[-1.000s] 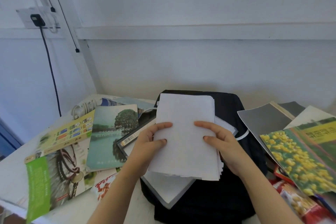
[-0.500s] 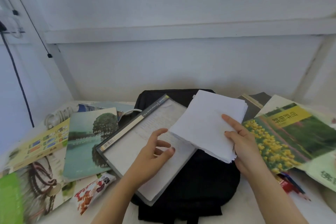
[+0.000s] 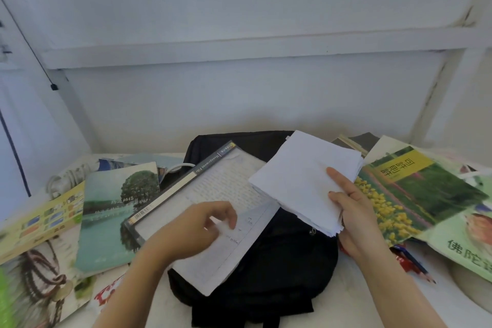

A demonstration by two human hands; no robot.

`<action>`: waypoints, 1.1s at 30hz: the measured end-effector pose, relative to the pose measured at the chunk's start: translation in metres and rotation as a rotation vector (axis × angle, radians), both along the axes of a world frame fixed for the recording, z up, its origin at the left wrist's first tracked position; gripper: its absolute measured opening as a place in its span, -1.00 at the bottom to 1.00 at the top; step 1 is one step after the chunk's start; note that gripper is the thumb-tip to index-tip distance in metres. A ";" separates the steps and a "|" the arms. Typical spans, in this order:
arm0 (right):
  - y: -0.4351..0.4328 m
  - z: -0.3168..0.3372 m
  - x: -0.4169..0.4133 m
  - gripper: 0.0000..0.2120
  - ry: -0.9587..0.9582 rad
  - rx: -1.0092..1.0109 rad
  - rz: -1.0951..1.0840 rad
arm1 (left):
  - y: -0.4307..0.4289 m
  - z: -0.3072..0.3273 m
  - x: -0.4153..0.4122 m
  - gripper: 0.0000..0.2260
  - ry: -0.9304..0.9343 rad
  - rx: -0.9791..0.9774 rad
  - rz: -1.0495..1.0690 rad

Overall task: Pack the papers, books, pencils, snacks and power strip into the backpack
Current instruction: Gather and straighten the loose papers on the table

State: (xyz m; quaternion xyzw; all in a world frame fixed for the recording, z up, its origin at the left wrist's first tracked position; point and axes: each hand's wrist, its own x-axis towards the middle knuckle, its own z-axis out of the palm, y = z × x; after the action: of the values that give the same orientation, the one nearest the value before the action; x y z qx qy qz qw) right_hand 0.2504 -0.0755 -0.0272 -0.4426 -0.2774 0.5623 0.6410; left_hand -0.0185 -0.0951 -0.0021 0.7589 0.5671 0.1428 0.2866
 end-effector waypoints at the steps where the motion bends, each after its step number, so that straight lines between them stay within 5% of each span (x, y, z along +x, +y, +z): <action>1: 0.000 0.000 -0.001 -0.61 0.017 0.004 0.017 | 0.003 0.007 -0.004 -0.64 0.072 0.029 0.027; 5: 0.000 0.001 -0.008 -0.61 0.071 0.022 0.098 | 0.013 0.037 -0.020 -0.55 0.318 0.273 0.256; 9: 0.004 0.003 -0.016 -0.61 0.109 0.053 0.174 | 0.027 0.059 -0.041 -0.61 0.336 0.512 0.395; 16: 0.014 0.010 -0.038 -0.61 0.087 0.101 0.290 | 0.067 0.062 -0.082 -0.60 0.392 0.637 0.467; 21: 0.021 0.006 -0.058 -0.61 0.005 0.053 0.347 | 0.078 0.062 -0.118 -0.74 0.462 0.554 0.577; 33: 0.040 -0.004 -0.112 -0.56 -0.132 -0.053 0.454 | 0.082 0.030 -0.182 -0.35 0.768 0.283 0.626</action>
State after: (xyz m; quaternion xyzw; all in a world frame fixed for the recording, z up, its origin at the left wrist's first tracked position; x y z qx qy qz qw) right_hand 0.1386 -0.0353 -0.0313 -0.4212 -0.3965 0.6690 0.4667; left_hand -0.2006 -0.0126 0.0279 0.5818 0.8066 0.0081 -0.1043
